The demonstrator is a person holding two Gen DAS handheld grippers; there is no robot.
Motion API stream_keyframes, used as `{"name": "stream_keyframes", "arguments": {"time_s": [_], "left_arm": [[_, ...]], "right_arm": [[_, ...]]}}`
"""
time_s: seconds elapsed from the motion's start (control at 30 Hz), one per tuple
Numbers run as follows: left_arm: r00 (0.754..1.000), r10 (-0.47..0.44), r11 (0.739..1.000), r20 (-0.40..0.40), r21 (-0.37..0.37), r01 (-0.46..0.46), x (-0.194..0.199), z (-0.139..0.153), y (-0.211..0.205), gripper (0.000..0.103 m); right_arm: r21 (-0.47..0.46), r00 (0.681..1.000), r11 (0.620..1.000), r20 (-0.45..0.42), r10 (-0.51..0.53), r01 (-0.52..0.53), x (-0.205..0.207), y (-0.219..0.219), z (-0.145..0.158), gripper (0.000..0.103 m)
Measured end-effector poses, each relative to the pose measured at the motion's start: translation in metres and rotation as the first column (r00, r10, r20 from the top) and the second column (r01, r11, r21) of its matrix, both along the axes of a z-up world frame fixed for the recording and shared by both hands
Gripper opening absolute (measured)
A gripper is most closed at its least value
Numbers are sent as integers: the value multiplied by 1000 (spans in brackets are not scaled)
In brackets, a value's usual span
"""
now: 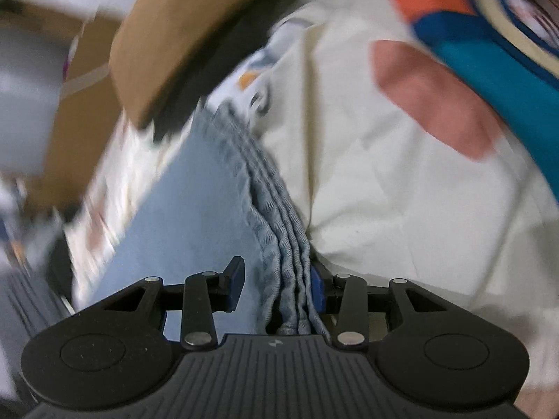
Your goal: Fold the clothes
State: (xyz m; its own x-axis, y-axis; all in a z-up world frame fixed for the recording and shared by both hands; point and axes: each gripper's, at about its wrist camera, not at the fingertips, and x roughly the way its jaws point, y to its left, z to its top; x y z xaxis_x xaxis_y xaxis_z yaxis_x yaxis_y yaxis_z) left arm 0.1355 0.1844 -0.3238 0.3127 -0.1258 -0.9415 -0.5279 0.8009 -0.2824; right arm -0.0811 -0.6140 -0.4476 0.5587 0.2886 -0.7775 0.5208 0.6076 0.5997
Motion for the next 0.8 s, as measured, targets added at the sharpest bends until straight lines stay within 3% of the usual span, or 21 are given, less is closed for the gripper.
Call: {"name": "stream_keyframes", "arguments": {"time_s": [0.17,0.27,0.37,0.6,0.8], "left_arm": [[1000,1,1000,-3,16,-1,6,-2,8,33],[1000,-9,1000,-1,17,9,7,-1,10,33],[1000,-9,1000,-14,16,10,4,-5,11,34],[999,-4,1000,-47,22,5,-2,-10,14,34],[998,14,999,-53,40,-12,-4,-1,26,35]], "right_arm": [[-13,994,994,-18,108,-109,14,2,4,40],[35,987,986,35,160,-161,15,-2,17,28],[73,982,981,70,177,-182,19,-6,25,28],[26,984,984,6,176,-177,34,-7,13,29],[-14,972,973,34,231,-231,30,3,33,29]]}}
